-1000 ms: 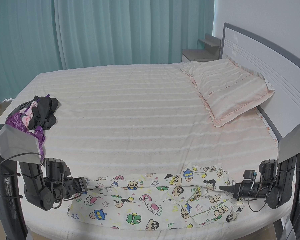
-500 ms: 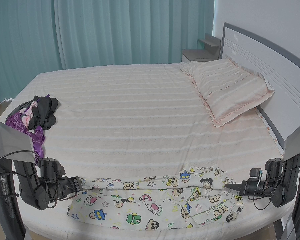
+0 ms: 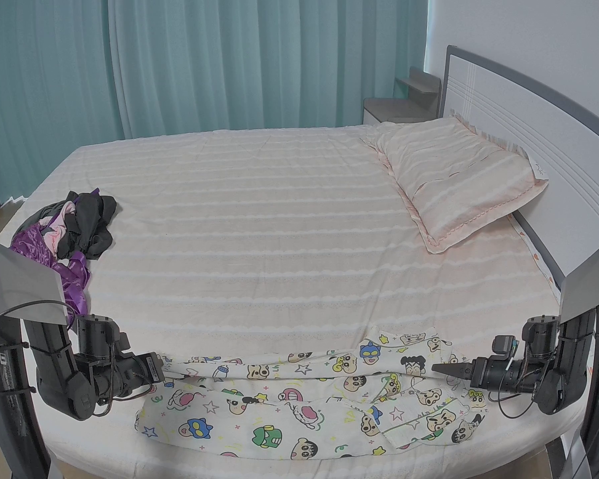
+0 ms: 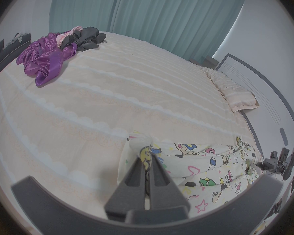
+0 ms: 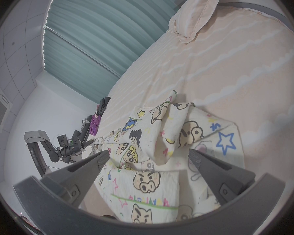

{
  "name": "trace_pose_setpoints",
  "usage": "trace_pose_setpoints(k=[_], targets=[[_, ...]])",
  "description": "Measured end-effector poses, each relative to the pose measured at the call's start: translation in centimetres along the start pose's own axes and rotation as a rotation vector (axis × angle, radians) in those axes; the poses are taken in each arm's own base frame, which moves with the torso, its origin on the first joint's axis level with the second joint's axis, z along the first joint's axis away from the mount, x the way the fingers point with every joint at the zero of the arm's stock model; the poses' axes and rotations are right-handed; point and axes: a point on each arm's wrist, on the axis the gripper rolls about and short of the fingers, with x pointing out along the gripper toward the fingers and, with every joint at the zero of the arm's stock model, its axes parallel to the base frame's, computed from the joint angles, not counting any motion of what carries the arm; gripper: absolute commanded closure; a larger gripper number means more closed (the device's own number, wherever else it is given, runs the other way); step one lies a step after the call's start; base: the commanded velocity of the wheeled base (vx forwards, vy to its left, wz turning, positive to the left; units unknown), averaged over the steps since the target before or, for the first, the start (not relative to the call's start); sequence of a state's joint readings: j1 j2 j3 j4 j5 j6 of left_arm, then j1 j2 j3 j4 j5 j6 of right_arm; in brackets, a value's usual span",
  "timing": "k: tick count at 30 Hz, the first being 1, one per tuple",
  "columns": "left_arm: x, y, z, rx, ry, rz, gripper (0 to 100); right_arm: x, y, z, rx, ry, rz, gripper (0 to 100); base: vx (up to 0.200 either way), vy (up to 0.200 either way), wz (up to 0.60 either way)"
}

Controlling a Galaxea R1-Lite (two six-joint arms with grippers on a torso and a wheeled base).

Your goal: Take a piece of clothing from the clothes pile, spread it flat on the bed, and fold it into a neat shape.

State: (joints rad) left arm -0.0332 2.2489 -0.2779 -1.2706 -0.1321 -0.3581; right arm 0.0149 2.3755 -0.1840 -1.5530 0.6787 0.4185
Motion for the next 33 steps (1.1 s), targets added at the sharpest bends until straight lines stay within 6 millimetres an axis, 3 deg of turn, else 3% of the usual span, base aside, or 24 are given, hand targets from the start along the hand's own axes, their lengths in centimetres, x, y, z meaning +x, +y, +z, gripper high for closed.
trace_pose_setpoints(k=[7, 8, 17, 33], targets=[[0.1, 0.0, 0.1, 0.001, -0.003, -0.002, 100, 2.3, -0.1, 0.2, -0.007, -0.01, -0.016, 0, 0.0, 0.0, 0.0], [0.1, 0.0, 0.1, 0.001, -0.003, -0.002, 100, 2.6, -0.1, 0.2, -0.004, -0.012, -0.014, 100, 0.0, 0.0, 0.0], [0.3, -0.1, 0.2, 0.002, -0.01, -0.003, 100, 3.3, -0.6, 0.6, 0.011, -0.028, -0.014, 100, 0.0, 0.0, 0.0], [0.7, 0.0, 0.3, 0.012, -0.014, -0.002, 100, -0.1, -0.5, 1.2, 0.045, -0.062, -0.024, 100, 0.0, 0.0, 0.0]])
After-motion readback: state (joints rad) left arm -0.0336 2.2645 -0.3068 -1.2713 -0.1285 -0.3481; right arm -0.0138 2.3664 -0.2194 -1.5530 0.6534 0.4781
